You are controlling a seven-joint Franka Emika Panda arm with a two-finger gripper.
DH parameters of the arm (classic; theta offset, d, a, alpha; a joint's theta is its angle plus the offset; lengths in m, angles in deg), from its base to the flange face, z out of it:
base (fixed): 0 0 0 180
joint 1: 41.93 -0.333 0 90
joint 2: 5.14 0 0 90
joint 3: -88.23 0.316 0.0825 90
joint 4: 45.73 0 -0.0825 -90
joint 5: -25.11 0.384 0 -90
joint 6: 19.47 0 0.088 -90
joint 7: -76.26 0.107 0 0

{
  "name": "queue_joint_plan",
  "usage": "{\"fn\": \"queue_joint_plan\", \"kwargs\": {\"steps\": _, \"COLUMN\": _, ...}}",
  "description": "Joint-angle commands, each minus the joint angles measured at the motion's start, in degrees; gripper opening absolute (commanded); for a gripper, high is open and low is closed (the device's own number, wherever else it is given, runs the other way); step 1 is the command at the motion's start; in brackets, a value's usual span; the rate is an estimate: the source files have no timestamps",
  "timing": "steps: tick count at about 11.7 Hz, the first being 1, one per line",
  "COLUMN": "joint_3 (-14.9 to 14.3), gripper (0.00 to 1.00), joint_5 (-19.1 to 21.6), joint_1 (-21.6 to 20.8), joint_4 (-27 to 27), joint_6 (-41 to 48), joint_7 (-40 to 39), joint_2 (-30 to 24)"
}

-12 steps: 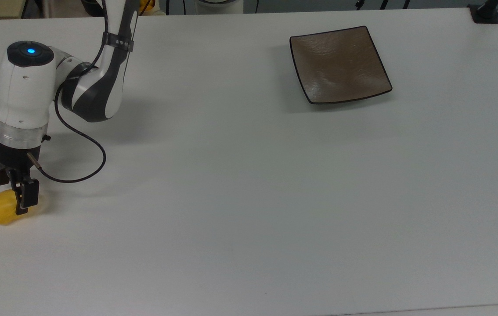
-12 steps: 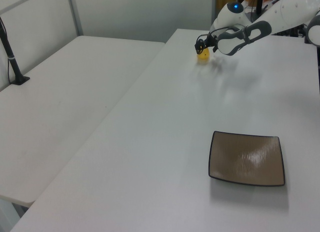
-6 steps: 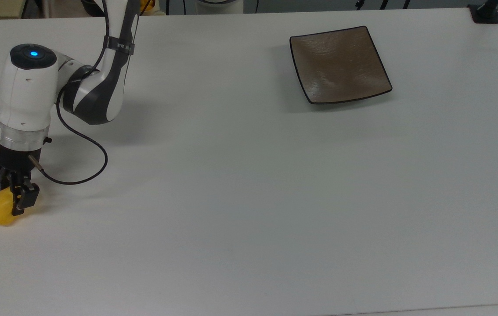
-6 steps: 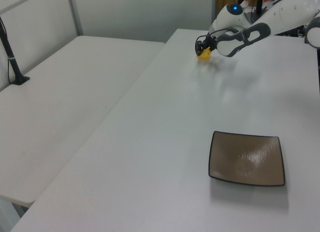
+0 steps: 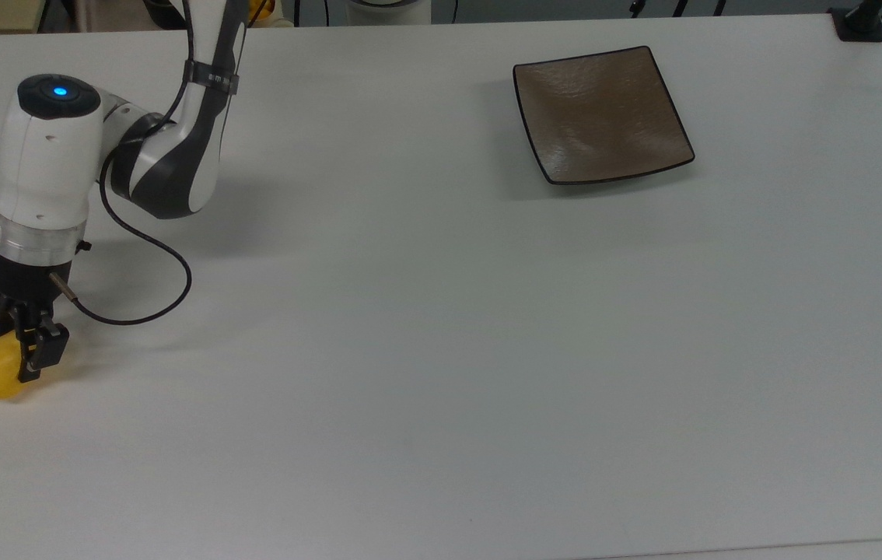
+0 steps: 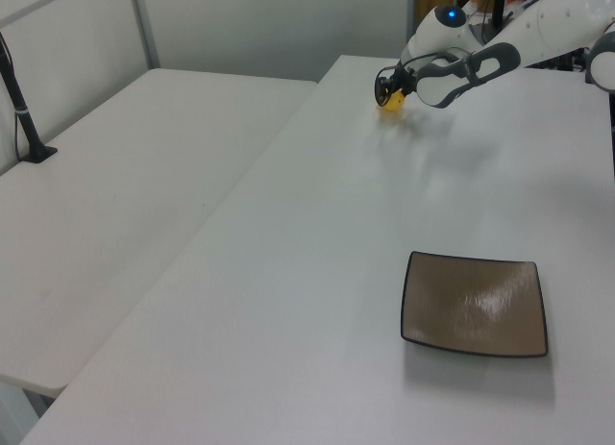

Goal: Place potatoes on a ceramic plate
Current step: 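Close the gripper around the yellow potato, then lift the potato and carry it toward the brown square plate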

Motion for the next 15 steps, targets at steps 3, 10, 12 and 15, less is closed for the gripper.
{"fn": "queue_joint_plan", "kwargs": {"steps": 3, "joint_3": 0.42, "gripper": 0.24, "joint_5": -2.23, "joint_1": -3.11, "joint_4": -8.73, "joint_6": 5.28, "joint_7": -5.01, "joint_2": -13.57}}
{"fn": "queue_joint_plan", "kwargs": {"steps": 10, "joint_3": 10.18, "gripper": 0.24, "joint_5": -1.08, "joint_1": -5.74, "joint_4": -15.85, "joint_6": 31.55, "joint_7": -12.75, "joint_2": -34.83}}
{"fn": "queue_joint_plan", "kwargs": {"steps": 12, "joint_3": 10.27, "gripper": 0.24, "joint_5": 2.06, "joint_1": -8.91, "joint_4": -17.09, "joint_6": 39.45, "joint_7": -16.86, "joint_2": -39.59}}
{"fn": "queue_joint_plan", "kwargs": {"steps": 15, "joint_3": 10.18, "gripper": 0.24, "joint_5": 6.38, "joint_1": -13.47, "joint_4": -18.14, "joint_6": 53.69, "joint_7": -27.39, "joint_2": -45.21}}
